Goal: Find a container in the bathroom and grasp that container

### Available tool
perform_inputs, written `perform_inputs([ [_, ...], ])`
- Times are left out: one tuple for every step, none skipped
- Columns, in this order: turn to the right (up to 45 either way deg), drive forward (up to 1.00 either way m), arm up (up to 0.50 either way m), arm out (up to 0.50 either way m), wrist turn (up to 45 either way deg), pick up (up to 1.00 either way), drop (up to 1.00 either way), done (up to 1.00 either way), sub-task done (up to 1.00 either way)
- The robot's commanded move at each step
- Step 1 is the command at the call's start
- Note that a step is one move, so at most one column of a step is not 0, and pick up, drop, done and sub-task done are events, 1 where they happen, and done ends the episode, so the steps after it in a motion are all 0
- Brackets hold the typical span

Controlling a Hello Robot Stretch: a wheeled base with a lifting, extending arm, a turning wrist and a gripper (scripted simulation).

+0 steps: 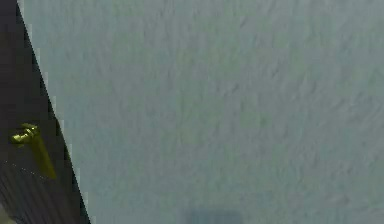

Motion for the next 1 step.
perform_inputs([
  [-21.0,0.00,0.00,0.00,0.0,0.00,0.00,0.00,0.00],
])
